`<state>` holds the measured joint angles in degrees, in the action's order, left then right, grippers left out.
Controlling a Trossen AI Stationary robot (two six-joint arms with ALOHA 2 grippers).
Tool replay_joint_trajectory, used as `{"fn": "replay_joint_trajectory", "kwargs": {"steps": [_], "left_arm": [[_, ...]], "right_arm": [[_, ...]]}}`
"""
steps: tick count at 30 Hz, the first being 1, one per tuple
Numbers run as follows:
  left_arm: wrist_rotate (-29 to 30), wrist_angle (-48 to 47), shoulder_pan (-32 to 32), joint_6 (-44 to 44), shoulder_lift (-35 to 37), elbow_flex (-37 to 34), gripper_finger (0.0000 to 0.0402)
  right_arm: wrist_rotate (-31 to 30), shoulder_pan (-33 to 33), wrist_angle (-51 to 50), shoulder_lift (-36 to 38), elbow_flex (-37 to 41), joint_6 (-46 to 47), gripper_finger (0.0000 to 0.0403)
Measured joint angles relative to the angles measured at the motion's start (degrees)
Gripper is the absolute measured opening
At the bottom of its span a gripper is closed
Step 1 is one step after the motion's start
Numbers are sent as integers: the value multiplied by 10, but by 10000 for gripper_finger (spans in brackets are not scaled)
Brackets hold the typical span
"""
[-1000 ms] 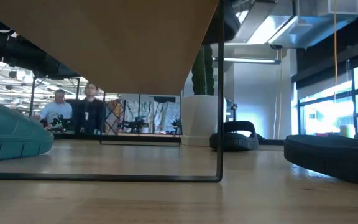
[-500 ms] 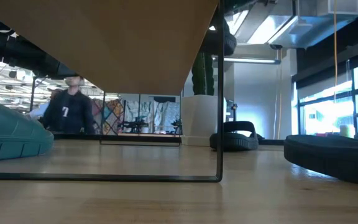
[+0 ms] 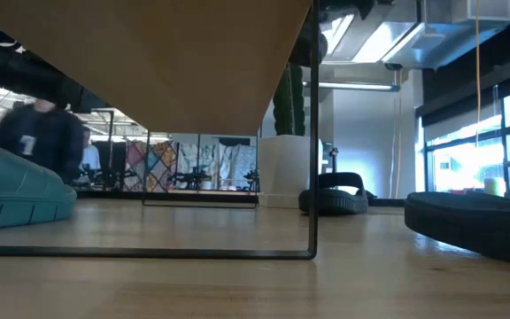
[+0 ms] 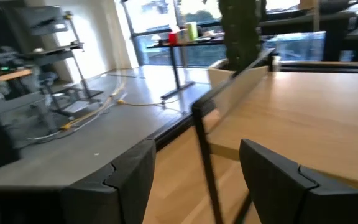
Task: Pick and place slides into the shelf
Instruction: Put the black slides on the shelf
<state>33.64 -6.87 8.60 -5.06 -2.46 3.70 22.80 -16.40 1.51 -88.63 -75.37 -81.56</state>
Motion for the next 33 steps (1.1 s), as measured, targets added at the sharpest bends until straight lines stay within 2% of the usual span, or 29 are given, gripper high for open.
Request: {"fn": "replay_joint_trajectory", "kwargs": {"steps": [6, 10, 13, 19, 24, 33], "left_arm": [[-45, 0, 0, 0, -1, 0, 225], [-48, 0, 0, 4, -1, 0, 225], [-48, -1, 0, 5, -1, 0, 225], [-48, -1, 0, 5, -1, 0, 225], [-48, -1, 0, 4, -1, 0, 225], [-48, -1, 0, 1, -1, 0, 225]], "right_arm": [[-2, -10, 52, -64, -4, -17, 13], [-1, -16, 55, -125, -61, -22, 13], [0, -20, 11, -174, -123, -31, 13], [-2, -20, -156, -251, -249, -48, 13], [-2, -20, -232, -271, -295, -83, 13], [7, -20, -231, -270, -295, -150, 13]]}}
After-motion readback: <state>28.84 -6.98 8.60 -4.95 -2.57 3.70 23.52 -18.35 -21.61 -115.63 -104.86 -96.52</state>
